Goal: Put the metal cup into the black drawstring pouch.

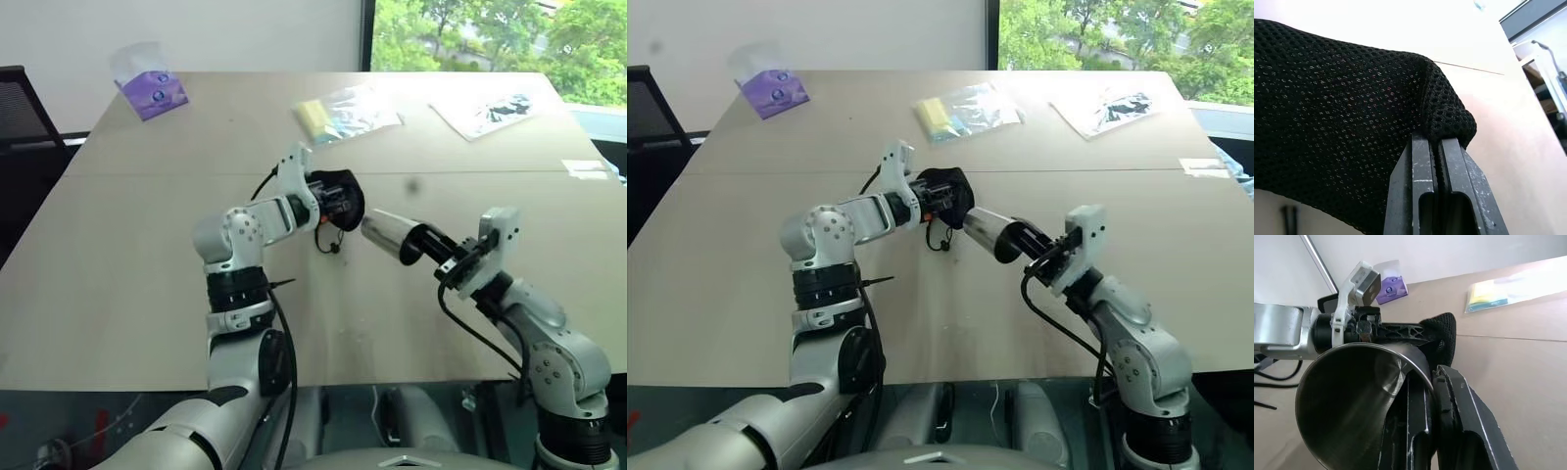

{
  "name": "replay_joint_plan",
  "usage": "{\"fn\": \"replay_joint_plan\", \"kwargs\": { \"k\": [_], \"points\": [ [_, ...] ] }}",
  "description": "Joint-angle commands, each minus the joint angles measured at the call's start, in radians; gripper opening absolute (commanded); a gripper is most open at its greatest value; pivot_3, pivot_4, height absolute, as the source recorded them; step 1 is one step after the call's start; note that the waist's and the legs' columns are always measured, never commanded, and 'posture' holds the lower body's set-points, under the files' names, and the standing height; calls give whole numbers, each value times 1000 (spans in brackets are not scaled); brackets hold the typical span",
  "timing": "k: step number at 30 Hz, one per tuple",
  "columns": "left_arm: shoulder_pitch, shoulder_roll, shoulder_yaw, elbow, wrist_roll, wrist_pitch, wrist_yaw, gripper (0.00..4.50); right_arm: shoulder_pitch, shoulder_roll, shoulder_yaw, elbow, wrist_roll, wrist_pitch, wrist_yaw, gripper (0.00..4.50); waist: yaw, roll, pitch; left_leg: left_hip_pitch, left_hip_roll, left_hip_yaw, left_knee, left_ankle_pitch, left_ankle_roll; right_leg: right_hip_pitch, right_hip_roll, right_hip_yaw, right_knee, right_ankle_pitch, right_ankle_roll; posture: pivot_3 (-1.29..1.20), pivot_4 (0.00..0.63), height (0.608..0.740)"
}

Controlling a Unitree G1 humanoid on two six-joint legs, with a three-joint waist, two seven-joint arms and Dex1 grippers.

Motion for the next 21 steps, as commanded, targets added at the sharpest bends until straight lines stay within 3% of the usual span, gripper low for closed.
{"fn": "replay_joint_plan", "kwargs": {
  "k": [1, 8, 12, 21],
  "points": [
    [8, 14, 11, -14, -48, -24, -4, 0, -45, 18, 29, 0, 7, -54, 8, 26, 1, 0, 0, 0, 0, 0, 0, 0, 0, 0, 0, 0, 0, 0, 0, 0, 150, 740],
    [-11, 33, 57, 30, -130, 10, -8, 0, -89, 60, 78, 142, -47, -142, 19, 26, 4, 0, 0, 0, 0, 0, 0, 0, 0, 0, 1, -1, 0, 0, 0, 0, 150, 740],
    [1, 84, 39, 27, -157, 58, -22, 0, -114, 123, 36, 233, -9, -187, 6, 26, 1, 0, 0, 0, 0, 0, 0, 0, 0, 0, 1, -1, 0, 0, 0, 0, 150, 740],
    [-26, 132, -9, -67, -182, 244, 13, 0, -113, 137, 46, 370, 39, -236, 162, 26, 3, 0, 0, 0, 0, -1, 0, 0, 0, 0, 1, -1, 0, 0, 0, 0, 150, 740]
  ]
}}
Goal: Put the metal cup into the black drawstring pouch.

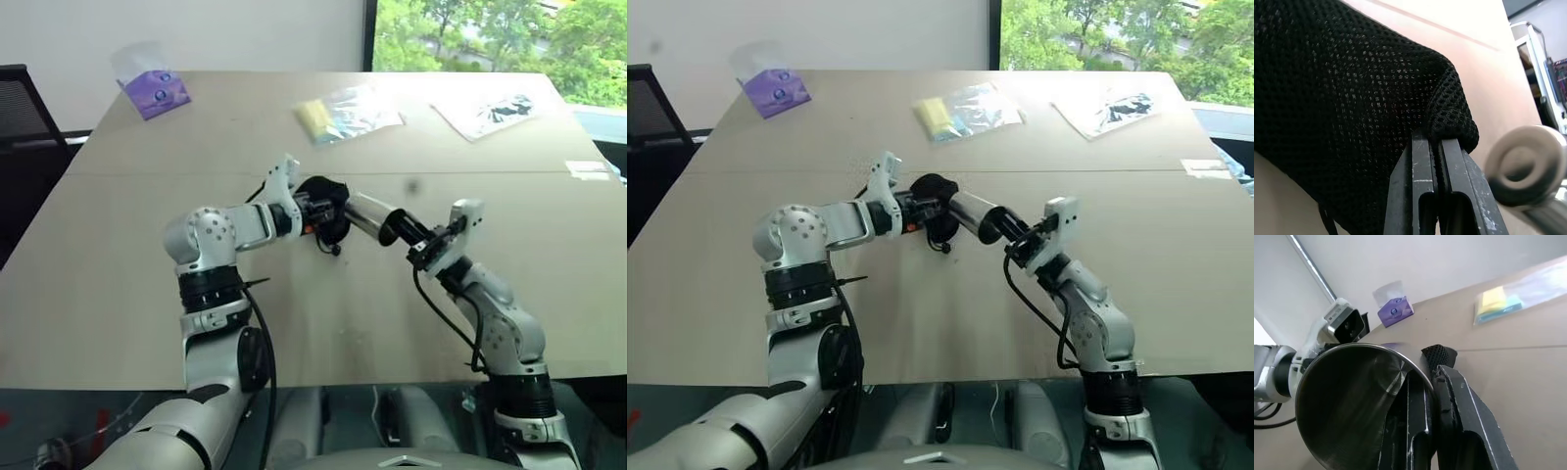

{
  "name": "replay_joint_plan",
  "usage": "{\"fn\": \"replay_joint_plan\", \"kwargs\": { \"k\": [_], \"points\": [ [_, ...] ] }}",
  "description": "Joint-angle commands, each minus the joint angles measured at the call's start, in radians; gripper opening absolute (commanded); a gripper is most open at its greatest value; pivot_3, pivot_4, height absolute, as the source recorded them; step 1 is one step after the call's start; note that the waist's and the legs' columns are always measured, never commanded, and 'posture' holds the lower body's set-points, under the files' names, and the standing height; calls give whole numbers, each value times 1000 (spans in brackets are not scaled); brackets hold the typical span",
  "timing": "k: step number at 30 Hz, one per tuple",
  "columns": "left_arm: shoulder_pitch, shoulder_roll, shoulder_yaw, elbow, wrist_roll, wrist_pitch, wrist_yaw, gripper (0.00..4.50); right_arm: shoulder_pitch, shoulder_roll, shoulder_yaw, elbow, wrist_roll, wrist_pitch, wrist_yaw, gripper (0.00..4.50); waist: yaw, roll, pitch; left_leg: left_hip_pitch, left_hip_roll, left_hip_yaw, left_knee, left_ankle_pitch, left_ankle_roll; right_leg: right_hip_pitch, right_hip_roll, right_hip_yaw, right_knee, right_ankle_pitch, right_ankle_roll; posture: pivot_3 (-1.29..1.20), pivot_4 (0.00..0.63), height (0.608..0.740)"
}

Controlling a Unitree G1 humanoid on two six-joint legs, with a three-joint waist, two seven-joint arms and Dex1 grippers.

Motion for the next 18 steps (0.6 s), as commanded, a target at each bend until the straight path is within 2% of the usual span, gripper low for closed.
{"fn": "replay_joint_plan", "kwargs": {
  "k": [1, 7, 12, 18],
  "points": [
    [-28, 9, -27, -64, -26, 17, -3, 0, -2, 8, 6, -23, 58, -20, 77, 26, -1, 0, 0, 0, 0, 0, 0, 0, 0, 0, 0, 0, 0, 0, 0, 0, 150, 740],
    [-31, -7, -18, -70, -33, 38, -1, 0, -53, 41, 37, 113, 7, -79, 113, 26, -5, 0, 0, 1, 0, 1, 0, 0, 0, 0, 0, 1, 1, 0, 0, 0, 150, 740],
    [-18, -7, -11, -95, -43, 57, -4, 0, -120, 73, 14, 316, -43, -156, 111, 26, -4, 0, 0, 1, 0, 1, 0, 0, 0, 0, 0, 1, 1, 0, 0, 0, 150, 740],
    [9, -15, -17, -139, -45, 70, 0, 0, -127, 47, 57, 442, -185, -235, 87, 26, -2, -1, -1, 2, 0, 1, 0, 0, 0, 1, -1, 1, 0, 0, 0, 0, 150, 740]
  ]
}}
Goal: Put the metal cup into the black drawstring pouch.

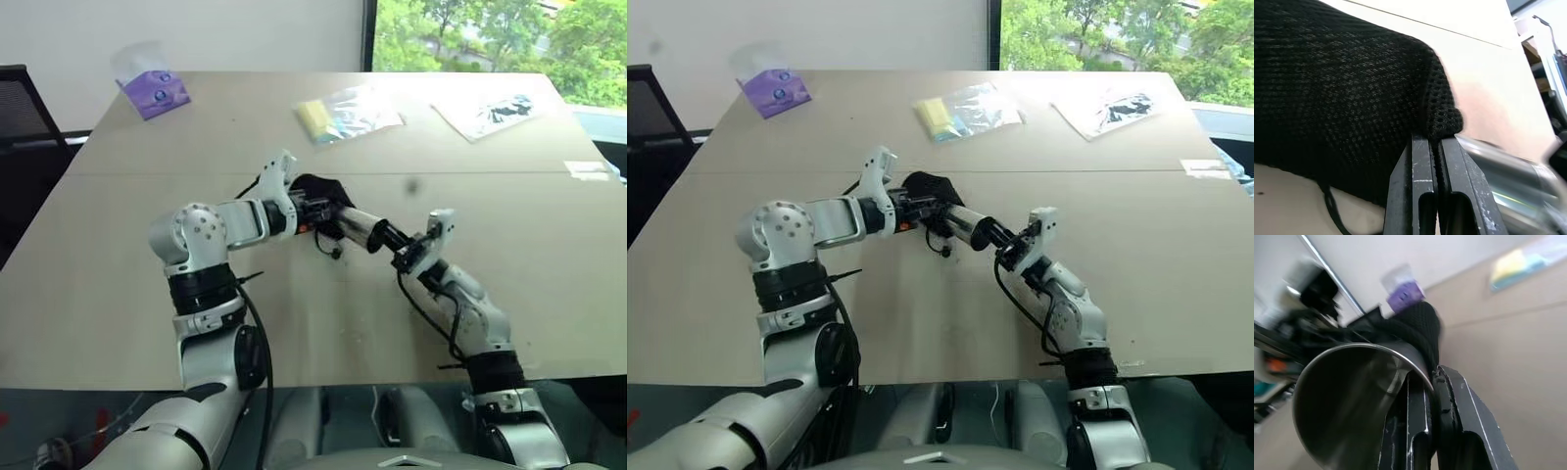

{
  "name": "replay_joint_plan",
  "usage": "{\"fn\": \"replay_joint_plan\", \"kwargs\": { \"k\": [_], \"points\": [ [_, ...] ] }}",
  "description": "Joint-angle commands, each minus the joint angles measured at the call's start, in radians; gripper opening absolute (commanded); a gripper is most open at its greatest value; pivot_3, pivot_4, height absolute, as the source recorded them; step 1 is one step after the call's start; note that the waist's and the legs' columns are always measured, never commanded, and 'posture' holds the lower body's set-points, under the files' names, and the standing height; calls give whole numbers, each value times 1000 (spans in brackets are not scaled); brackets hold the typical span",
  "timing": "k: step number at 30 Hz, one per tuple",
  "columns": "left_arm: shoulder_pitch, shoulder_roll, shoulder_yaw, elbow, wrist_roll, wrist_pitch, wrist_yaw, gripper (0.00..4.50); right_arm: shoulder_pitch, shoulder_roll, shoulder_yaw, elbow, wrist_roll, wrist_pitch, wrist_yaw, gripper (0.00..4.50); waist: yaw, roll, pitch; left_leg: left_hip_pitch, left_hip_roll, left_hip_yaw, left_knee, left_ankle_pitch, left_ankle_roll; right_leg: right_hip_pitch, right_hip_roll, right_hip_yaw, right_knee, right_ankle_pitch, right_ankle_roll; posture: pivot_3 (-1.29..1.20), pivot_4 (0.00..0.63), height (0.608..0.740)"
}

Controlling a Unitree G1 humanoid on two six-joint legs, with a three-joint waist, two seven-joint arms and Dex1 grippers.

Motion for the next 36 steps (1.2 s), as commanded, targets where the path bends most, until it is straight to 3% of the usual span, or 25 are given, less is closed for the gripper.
{"fn": "replay_joint_plan", "kwargs": {
  "k": [1, 9, 19, 22, 24, 27, 30, 32, 34, 36],
  "points": [
    [14, -2, -25, -64, -28, 14, -14, 0, 11, -10, 40, 50, -93, -46, -25, 26, -3, 0, 0, 0, 0, 0, 0, 0, 0, 0, 0, 0, 0, 0, 0, 0, 150, 740],
    [29, 12, -95, -149, -62, 48, -30, 0, -72, -25, 99, 172, -352, -228, -229, 26, -2, 0, -1, 2, 0, 0, 0, 1, -1, 1, 0, 1, 2, 0, 0, 0, 150, 740],
    [-29, -40, -78, -243, -199, 48, -55, 0, -193, -43, 199, 257, -504, -350, -236, 26, -8, 0, 0, 1, 1, 0, 0, 1, -2, 0, 0, 2, 1, 0, 0, 0, 150, 740],
    [-34, -44, -89, -271, -206, 48, -66, 0, -221, 89, 80, 182, -240, -187, -186, 26, -12, 0, 0, 1, 1, 0, 0, 1, -2, 0, 0, 1, 1, 0, 0, 0, 150, 740],
    [-40, -59, -73, -284, -214, 48, -64, 0, -250, 141, 30, 168, -157, -111, -188, 26, -16, 0, 0, 0, 2, -1, 0, 1, -2, 0, 0, 1, 0, 0, 0, 0, 150, 740],
    [-50, -81, -60, -294, -217, 48, -61, 0, -275, 161, 37, 186, -185, -109, -210, 26, -16, 0, 0, 0, 2, -1, -1, 1, -2, 0, -1, 1, -1, 0, 0, 0, 150, 740],
    [-64, -110, -55, -296, -214, 47, -53, 0, -316, 91, 166, 286, -448, -240, -325, 26, -17, 0, 0, 0, 0, -1, -1, 1, -2, 0, -1, 1, -1, 0, 0, 0, 150, 740],
    [-66, -121, -52, -298, -217, 48, -51, 0, -330, 59, 217, 337, -540, -313, -352, 26, -19, 0, 0, 0, 0, 0, -1, 1, -2, -1, 0, 1, 0, 0, 0, 0, 150, 740],
    [-65, -125, -50, -298, -220, 44, -47, 0, -330, 94, 173, 337, -456, -305, -311, 26, -21, 0, 0, 0, 0, 0, -2, 1, -2, -1, 0, 1, 0, 0, 0, 0, 150, 740],
    [-65, -129, -49, -295, -217, 35, -45, 0, -330, 178, 54, 271, -240, -171, -268, 26, -27, 0, 0, 0, 1, 0, -2, 1, -2, -1, 0, 2, 0, 0, 0, 0, 150, 740]
  ]
}}
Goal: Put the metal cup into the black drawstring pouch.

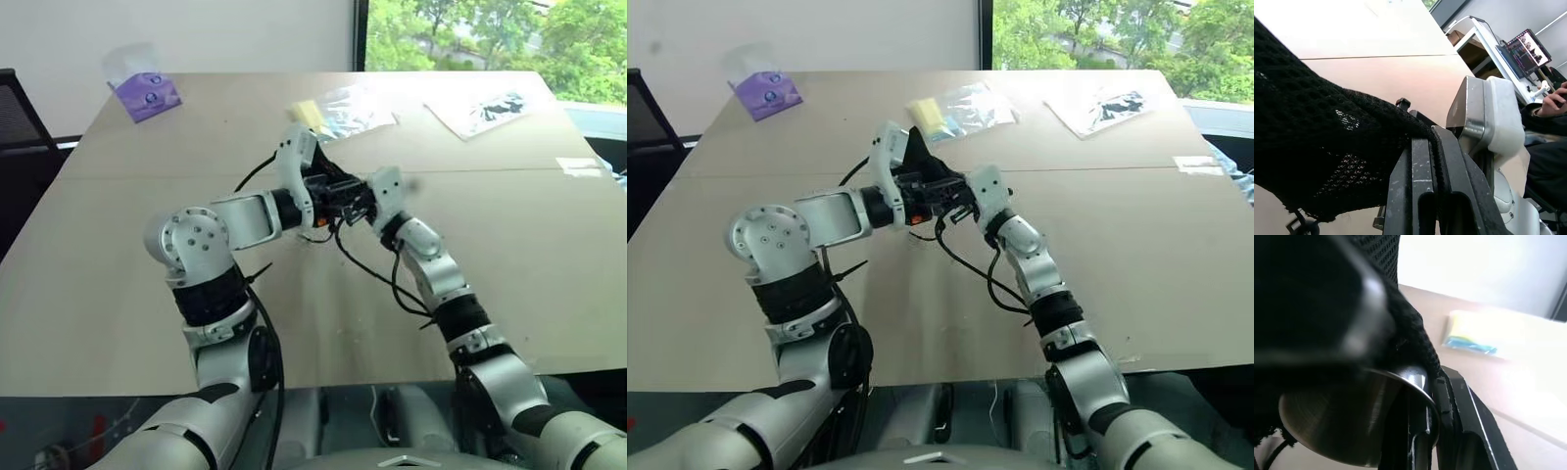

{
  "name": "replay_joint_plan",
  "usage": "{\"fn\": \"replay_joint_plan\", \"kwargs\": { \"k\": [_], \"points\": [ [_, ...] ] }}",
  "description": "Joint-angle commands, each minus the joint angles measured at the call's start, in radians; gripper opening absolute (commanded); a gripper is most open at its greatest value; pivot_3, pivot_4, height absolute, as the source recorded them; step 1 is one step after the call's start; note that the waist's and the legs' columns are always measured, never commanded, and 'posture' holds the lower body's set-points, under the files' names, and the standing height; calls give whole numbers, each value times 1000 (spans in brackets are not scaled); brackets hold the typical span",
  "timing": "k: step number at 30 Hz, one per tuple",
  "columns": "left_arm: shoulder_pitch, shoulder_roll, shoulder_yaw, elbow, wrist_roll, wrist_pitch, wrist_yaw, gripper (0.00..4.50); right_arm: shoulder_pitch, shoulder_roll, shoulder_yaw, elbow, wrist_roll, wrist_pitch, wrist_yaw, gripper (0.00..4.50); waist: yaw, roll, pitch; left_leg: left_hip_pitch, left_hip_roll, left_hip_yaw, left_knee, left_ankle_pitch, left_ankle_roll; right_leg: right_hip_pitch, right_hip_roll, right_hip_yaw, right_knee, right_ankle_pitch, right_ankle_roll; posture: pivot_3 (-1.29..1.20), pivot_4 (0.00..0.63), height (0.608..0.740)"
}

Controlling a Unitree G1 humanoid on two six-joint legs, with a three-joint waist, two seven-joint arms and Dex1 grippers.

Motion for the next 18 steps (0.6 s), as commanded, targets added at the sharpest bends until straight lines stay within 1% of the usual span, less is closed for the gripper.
{"fn": "replay_joint_plan", "kwargs": {
  "k": [1, 3, 4, 5, 8, 9, 10, 11, 14, 15, 16, 17, 18],
  "points": [
    [-45, -61, -48, -58, -87, -16, -56, 0, -8, 130, -126, -56, 282, 214, 50, 26, -4, 0, 0, 0, 1, 0, 0, 0, 0, 0, 0, 0, 0, 0, 0, 0, 150, 740],
    [-44, -64, -50, -57, -85, -42, -57, 0, -22, 151, -177, -93, 367, 272, 58, 26, 2, 0, 0, -1, 1, 0, -1, 0, 0, 0, 0, 0, 0, 0, 0, 0, 150, 740],
    [-49, -73, -43, -52, -87, -47, -55, 0, -30, 149, -176, -97, 369, 274, 54, 26, 6, 0, 0, -1, 1, 0, 0, 0, 0, 0, -1, 0, 0, 0, 0, 0, 150, 740],
    [-54, -79, -42, -50, -90, -56, -54, 0, -37, 137, -153, -88, 328, 250, 42, 26, 6, 0, 0, -1, 0, -1, 0, 0, 0, 0, -1, 0, -1, 0, 0, 0, 150, 740],
    [-73, -109, -31, -35, -100, -73, -47, 0, -61, 27, 71, 11, -25, 38, -15, 26, -1, 0, 0, -1, -1, 1, 0, 0, 0, 0, -1, 0, 0, 0, 0, 0, 150, 740],
    [-76, -115, -33, -32, -100, -79, -46, 0, -69, 9, 112, 45, -93, -17, -30, 26, -1, 0, 0, 0, -1, 1, 0, 0, 0, -1, 0, 1, 0, 0, 0, 0, 150, 740],
    [-79, -122, -32, -29, -101, -85, -44, 0, -70, 25, 101, 60, -75, -32, -21, 26, -1, 0, 0, 0, -1, 1, -1, 0, 0, -1, 0, 1, 0, 0, 0, 0, 150, 740],
    [-81, -130, -29, -25, -103, -88, -40, 0, -70, 55, 68, 63, -22, -24, -5, 26, -2, 0, 0, 0, -1, 1, -1, 0, 0, -1, 1, 0, 0, 0, 0, 0, 150, 740],
    [-85, -140, -24, -20, -105, -100, -31, 0, -94, 207, -154, -30, 358, 211, 12, 26, -2, 1, 1, 0, 1, 1, -1, 0, 0, -1, 1, 1, 0, 0, 0, 0, 150, 740],
    [-86, -142, -25, -19, -106, -102, -30, 0, -104, 229, -197, -53, 440, 275, 10, 26, 5, 1, 1, -1, 2, 0, -1, 0, 0, -1, 0, 0, 0, 0, 0, 0, 150, 740],
    [-83, -144, -24, -22, -108, -102, -29, 0, -114, 219, -183, -44, 416, 265, 0, 26, 11, 0, 1, -1, 1, -1, -1, 0, 0, 0, -1, 0, -1, 0, 0, 0, 150, 740],
    [-80, -148, -23, -26, -111, -101, -29, 0, -117, 191, -123, -29, 340, 234, 3, 26, 12, 0, 1, -1, 1, -1, 0, 0, 0, 0, -1, 0, -1, 0, 0, 0, 150, 740],
    [-74, -152, -21, -33, -114, -100, -29, 0, -121, 117, 32, 13, 130, 115, -4, 26, 10, 0, 1, -1, 0, 0, 0, 0, 0, 0, -1, 0, -2, 0, 0, 0, 150, 740]
  ]
}}
